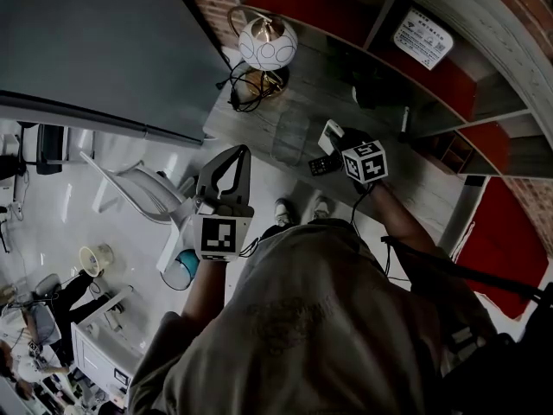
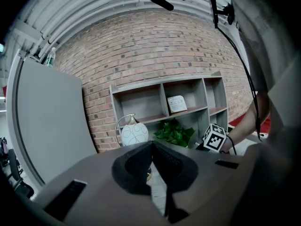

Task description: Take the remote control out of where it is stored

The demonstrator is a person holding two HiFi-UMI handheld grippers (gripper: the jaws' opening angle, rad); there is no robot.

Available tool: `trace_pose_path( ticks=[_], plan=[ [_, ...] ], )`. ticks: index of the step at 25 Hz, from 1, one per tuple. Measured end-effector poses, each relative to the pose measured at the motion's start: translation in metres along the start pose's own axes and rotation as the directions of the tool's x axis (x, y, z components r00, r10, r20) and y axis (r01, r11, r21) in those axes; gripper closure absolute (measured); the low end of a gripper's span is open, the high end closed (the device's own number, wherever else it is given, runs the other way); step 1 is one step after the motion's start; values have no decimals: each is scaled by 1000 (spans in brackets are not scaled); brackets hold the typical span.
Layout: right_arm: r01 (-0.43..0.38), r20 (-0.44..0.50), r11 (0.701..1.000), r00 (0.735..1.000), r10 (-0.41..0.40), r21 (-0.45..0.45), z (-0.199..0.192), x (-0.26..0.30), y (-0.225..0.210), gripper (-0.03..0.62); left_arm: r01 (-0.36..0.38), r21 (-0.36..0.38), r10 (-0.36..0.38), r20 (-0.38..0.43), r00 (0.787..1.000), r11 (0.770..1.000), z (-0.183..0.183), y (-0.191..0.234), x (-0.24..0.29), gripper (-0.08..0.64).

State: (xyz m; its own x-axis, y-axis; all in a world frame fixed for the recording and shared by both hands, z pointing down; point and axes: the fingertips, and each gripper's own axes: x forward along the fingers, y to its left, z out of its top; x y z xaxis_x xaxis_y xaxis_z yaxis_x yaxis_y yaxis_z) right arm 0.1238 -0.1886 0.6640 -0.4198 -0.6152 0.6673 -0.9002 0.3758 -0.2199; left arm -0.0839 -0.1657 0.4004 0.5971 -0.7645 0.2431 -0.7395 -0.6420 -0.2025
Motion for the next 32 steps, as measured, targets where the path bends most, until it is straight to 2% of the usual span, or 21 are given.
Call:
trace_pose_path(
  ticks=[11,19,23,26,32],
  plan=[
    [14,19,998,1000,-15,68,-8,4,-12,499,-6,0,6,-12,1000,1000,-4,3,-4,549],
    [25,32,1000,999,-24,-11,-14,2,-23,491,-22,-13,21,-15,1000,1000,-7,5,-7,549],
    [44,31,999,999,-43,-28,-17,0,-32,478,-40,-31,38,-43,998,999,-15,11,-11,549],
    [82,45,995,996,-80,-47,-18,0,-40,456,-46,-1,45,-84,995,999,-27,14,-17,549],
    [65,50,997,997,-64,-28,-23,5,-49,443,-87,-36,82,-130,988,996,-39,15,-21,549]
  ],
)
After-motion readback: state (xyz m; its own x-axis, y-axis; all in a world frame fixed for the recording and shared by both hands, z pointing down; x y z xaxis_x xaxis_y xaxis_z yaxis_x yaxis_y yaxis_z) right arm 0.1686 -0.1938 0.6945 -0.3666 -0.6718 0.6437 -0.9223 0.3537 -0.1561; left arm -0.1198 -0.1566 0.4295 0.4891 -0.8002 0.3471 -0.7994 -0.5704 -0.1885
